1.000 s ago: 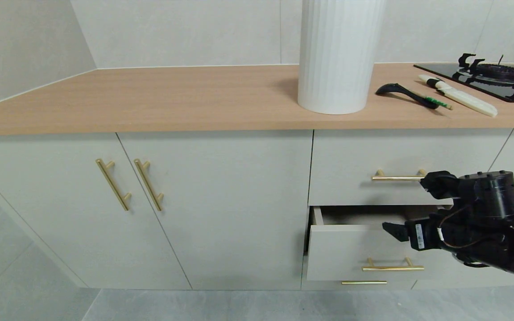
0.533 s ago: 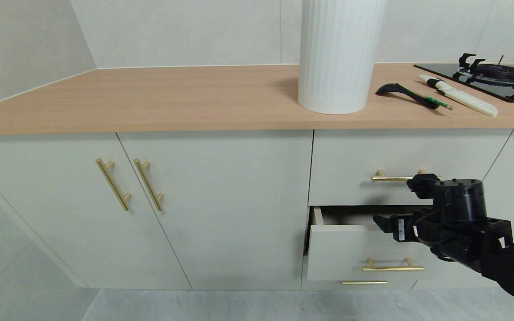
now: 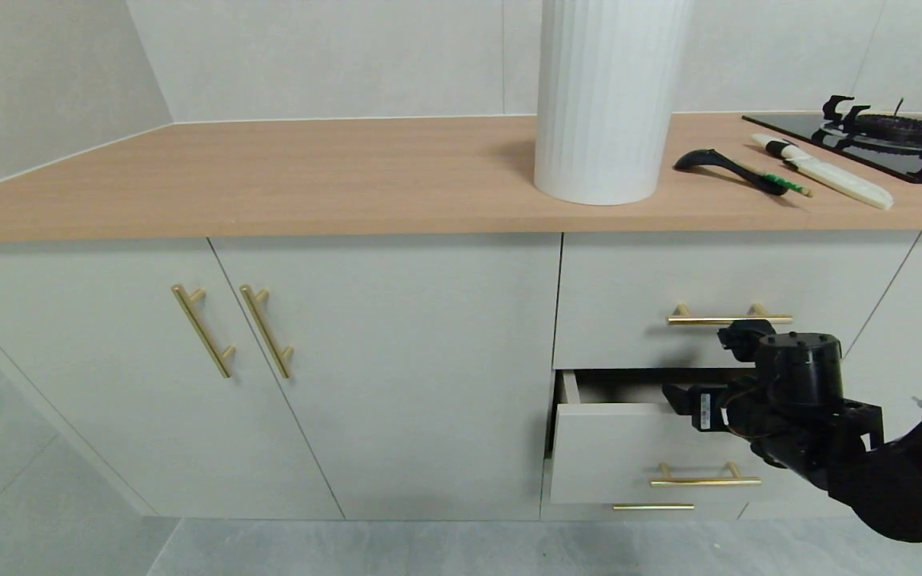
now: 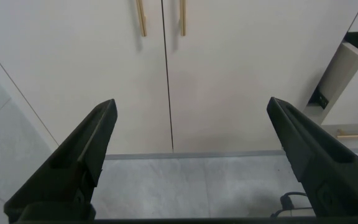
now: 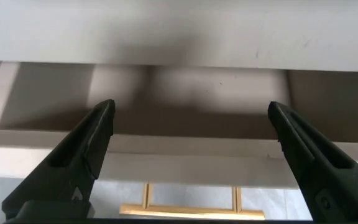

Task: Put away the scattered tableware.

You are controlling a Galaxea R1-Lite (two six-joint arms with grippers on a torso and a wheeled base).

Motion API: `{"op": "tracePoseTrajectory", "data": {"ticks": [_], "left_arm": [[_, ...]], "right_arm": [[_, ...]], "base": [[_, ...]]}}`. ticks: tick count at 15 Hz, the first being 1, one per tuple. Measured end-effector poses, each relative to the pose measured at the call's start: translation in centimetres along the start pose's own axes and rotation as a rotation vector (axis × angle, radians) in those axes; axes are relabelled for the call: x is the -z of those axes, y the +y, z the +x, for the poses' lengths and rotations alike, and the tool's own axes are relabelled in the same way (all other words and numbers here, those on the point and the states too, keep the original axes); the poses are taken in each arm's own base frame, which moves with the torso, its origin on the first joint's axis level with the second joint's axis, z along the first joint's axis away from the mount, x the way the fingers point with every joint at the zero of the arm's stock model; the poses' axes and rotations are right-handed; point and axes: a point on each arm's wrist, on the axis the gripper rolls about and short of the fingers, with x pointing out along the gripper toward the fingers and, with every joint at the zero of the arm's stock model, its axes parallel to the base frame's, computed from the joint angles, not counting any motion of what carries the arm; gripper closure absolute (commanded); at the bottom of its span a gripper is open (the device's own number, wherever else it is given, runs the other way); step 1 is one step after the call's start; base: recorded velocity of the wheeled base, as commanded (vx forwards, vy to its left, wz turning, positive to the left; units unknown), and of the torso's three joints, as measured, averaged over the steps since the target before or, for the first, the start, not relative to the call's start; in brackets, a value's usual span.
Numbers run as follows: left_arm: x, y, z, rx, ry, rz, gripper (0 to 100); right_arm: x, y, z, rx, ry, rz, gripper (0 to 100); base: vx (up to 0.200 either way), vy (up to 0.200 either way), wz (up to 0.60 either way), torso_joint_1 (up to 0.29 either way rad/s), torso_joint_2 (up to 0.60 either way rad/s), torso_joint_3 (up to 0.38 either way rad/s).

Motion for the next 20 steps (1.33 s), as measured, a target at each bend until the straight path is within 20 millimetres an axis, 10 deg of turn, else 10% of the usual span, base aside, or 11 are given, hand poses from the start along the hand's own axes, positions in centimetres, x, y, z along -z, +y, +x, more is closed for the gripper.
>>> {"op": "tracePoseTrajectory", "data": {"ticks": [20], "left_arm": [[0.0, 0.0, 0.0, 0.0, 0.0, 0.0, 0]], "right_arm": [[-0.4, -1.0, -5.3, -0.039, 0.423, -0.106, 0]], "base": [[0.0, 0.0, 0.0, 0.0, 0.0, 0.0]]}}
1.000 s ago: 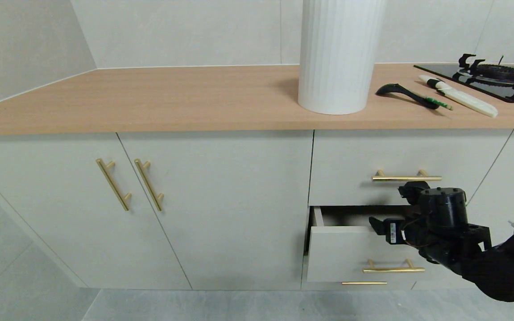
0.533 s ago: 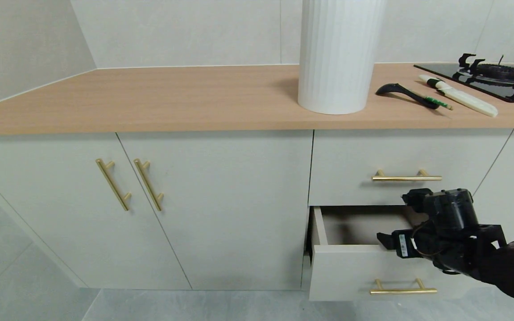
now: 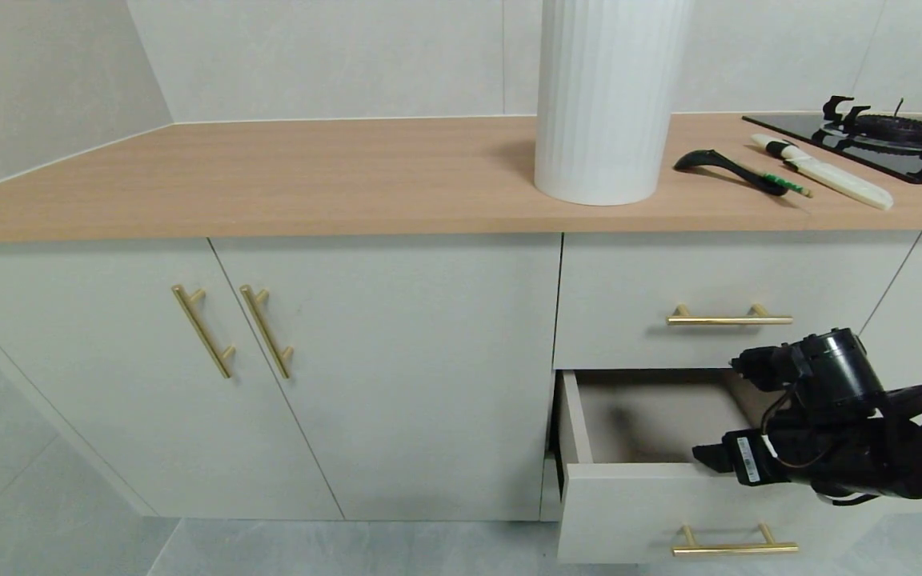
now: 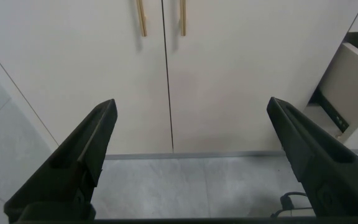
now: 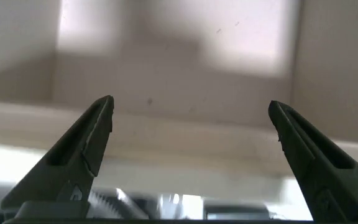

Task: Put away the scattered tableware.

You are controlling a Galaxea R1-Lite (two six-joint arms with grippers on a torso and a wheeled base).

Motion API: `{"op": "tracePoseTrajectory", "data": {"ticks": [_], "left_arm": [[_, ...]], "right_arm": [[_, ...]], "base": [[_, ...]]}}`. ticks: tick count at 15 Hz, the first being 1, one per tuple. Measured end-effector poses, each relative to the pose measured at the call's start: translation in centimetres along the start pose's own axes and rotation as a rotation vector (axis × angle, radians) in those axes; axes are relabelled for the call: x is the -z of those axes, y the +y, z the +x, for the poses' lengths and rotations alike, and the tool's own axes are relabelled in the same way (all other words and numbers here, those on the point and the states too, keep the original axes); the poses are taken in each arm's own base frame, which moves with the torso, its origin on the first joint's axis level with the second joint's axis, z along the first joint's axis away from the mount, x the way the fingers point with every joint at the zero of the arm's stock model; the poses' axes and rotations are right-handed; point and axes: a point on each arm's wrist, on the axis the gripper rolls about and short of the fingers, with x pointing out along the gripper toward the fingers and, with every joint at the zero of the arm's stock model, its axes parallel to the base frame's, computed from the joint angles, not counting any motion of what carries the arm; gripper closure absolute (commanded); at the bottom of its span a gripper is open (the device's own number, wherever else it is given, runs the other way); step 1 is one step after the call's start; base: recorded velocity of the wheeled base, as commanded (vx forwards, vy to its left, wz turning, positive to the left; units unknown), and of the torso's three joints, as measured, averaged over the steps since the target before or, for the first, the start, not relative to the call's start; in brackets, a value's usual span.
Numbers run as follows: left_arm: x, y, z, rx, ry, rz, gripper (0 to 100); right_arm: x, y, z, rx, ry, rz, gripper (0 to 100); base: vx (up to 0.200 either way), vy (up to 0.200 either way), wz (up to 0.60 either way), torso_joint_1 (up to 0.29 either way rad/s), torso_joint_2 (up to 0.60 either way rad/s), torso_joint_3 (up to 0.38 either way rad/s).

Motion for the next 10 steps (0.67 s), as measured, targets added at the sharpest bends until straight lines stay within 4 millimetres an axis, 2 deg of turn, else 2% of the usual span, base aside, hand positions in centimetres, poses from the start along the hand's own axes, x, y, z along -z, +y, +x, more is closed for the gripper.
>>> {"op": "tracePoseTrajectory", "data": {"ticks": [6, 10], "left_arm": [[0.0, 0.0, 0.0, 0.0, 0.0, 0.0, 0], [0.0, 0.0, 0.0, 0.0, 0.0, 0.0, 0]], "right_arm": [[0.5, 0.1, -2.2, -0.046, 0.148, -0.049, 0], [1.6, 0.1, -3.3, -0.055, 0.248, -0.165, 0]], "base": [[0.0, 0.0, 0.0, 0.0, 0.0, 0.0], [0.0, 0.0, 0.0, 0.0, 0.0, 0.0]]}}
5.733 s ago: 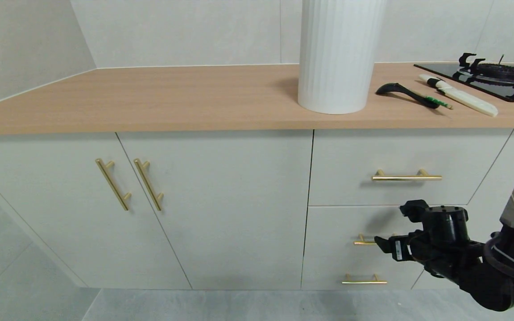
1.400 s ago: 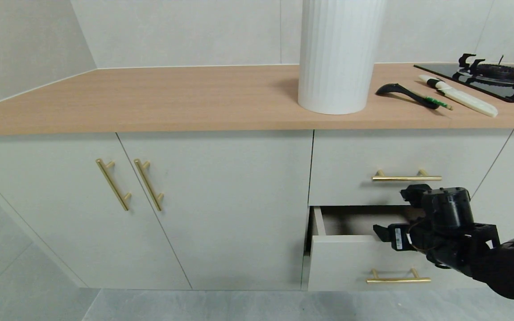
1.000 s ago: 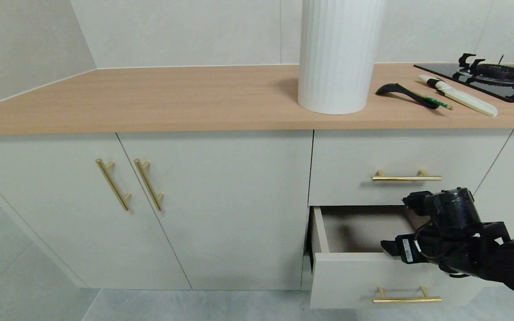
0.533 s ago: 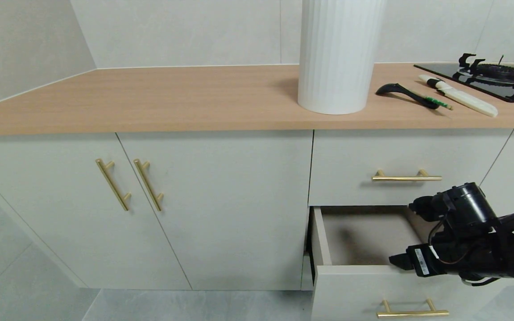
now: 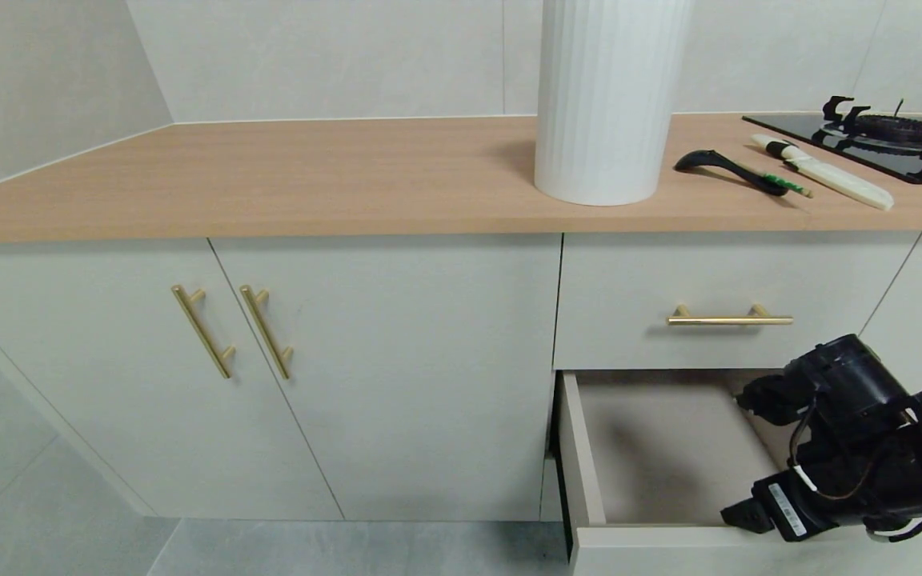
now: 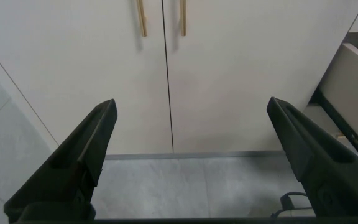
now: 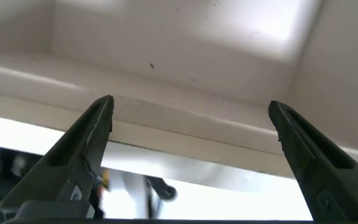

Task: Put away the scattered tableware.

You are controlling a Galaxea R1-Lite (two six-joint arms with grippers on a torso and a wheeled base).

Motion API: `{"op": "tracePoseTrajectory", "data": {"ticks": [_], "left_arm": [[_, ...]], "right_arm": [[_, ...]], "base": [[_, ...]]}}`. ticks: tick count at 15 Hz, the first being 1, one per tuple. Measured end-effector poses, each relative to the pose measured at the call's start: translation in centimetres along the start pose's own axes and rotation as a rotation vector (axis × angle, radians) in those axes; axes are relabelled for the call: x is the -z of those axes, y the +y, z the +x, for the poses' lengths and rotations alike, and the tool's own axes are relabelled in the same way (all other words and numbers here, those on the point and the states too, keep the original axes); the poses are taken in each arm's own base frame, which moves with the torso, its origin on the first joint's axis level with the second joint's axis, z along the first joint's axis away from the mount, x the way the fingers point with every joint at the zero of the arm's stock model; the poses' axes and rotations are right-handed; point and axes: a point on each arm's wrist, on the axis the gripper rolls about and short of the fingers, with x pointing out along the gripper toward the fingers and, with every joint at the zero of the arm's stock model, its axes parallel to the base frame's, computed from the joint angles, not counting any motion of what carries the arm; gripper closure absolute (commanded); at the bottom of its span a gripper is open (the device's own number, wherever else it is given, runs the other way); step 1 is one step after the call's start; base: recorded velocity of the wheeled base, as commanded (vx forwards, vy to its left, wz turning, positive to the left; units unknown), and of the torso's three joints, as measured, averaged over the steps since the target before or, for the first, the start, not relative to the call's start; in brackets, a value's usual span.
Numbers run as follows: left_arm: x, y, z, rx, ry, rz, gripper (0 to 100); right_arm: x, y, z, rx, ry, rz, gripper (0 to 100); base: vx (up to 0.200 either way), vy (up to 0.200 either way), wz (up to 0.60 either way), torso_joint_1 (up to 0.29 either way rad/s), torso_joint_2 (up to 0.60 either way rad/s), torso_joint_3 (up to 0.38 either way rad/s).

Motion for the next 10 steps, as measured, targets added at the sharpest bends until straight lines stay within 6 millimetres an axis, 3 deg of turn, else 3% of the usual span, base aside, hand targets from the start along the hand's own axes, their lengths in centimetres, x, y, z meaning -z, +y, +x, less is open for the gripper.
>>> {"op": "tracePoseTrajectory", "data": {"ticks": [10], "left_arm": [[0.0, 0.0, 0.0, 0.0, 0.0, 0.0, 0]], "right_arm": [[2.6, 0.4, -1.1, -0.018, 0.227, -0.197, 0]], "base": [[0.0, 0.0, 0.0, 0.0, 0.0, 0.0]]}}
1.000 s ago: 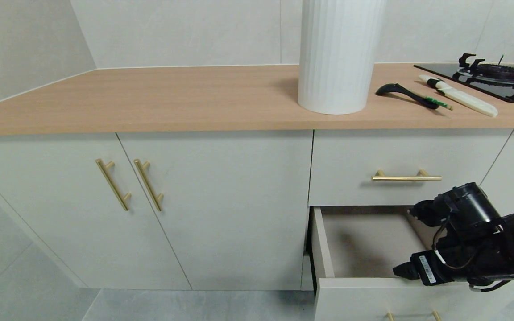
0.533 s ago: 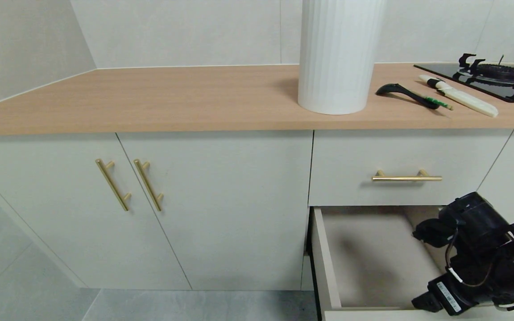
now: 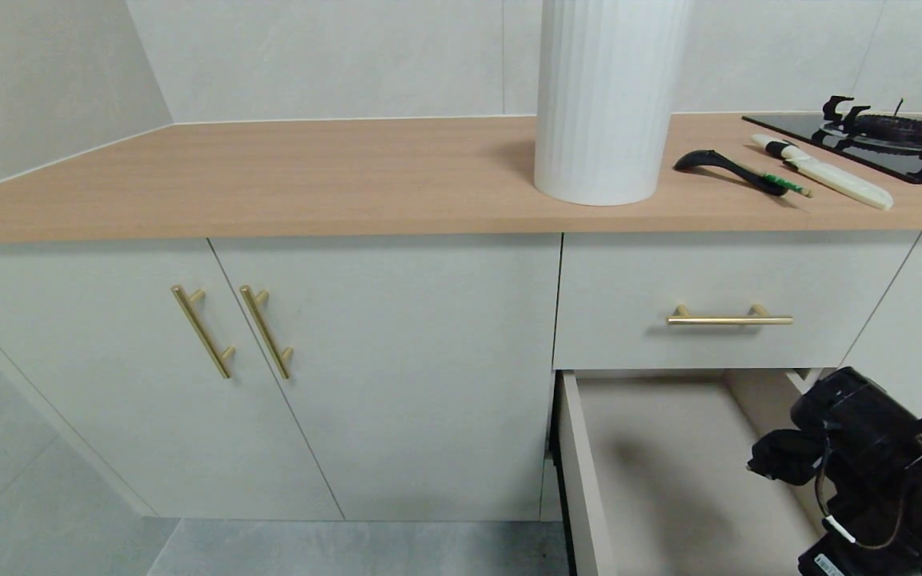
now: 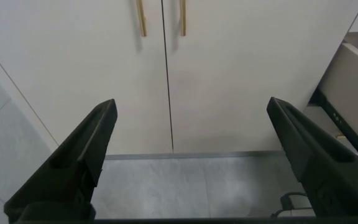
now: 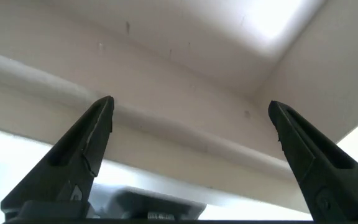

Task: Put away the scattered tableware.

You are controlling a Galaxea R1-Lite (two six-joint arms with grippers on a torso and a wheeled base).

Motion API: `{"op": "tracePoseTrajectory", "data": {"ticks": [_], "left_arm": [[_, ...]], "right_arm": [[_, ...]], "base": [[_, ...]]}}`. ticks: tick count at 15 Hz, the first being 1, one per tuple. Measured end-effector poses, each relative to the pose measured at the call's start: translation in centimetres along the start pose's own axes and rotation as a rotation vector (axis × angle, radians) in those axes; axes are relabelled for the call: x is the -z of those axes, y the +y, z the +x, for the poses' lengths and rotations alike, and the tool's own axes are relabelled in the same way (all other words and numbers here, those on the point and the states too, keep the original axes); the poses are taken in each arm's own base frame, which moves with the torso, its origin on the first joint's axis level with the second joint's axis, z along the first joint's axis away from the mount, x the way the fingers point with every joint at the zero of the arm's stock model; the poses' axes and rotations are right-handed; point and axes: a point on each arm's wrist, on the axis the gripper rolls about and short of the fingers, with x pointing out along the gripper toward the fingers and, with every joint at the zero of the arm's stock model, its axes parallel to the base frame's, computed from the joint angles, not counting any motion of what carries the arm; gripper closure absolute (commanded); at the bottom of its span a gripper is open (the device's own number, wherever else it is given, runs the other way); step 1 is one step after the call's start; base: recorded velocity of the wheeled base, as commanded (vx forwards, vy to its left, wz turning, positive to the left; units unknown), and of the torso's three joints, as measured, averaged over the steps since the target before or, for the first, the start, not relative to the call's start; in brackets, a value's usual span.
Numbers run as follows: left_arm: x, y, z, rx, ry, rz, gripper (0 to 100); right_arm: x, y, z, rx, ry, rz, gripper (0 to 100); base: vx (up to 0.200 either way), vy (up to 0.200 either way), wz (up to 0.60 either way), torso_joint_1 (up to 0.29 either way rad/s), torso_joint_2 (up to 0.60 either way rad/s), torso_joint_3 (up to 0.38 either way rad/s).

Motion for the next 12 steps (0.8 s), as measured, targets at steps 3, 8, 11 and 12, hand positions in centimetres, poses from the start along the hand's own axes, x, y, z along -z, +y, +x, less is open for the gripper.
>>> {"op": "tracePoseTrajectory", "data": {"ticks": [3, 8, 11, 12], "left_arm": [[0.0, 0.0, 0.0, 0.0, 0.0, 0.0, 0], [0.0, 0.0, 0.0, 0.0, 0.0, 0.0, 0], [0.0, 0.0, 0.0, 0.0, 0.0, 0.0, 0], [0.0, 0.0, 0.0, 0.0, 0.0, 0.0, 0]], "right_arm": [[-0.5, -0.1, -0.4, 0.005, -0.032, 0.014, 0], [-2.7, -0.7, -2.6, 0.015, -0.321, 0.204, 0], [-2.7, -1.0, -4.5, 0.023, -0.502, 0.237, 0], [-2.6, -1.1, -5.3, 0.024, -0.555, 0.244, 0]], "base": [[0.0, 0.0, 0.0, 0.0, 0.0, 0.0], [0.0, 0.0, 0.0, 0.0, 0.0, 0.0], [0.0, 0.0, 0.0, 0.0, 0.0, 0.0], [0.0, 0.0, 0.0, 0.0, 0.0, 0.0]]}}
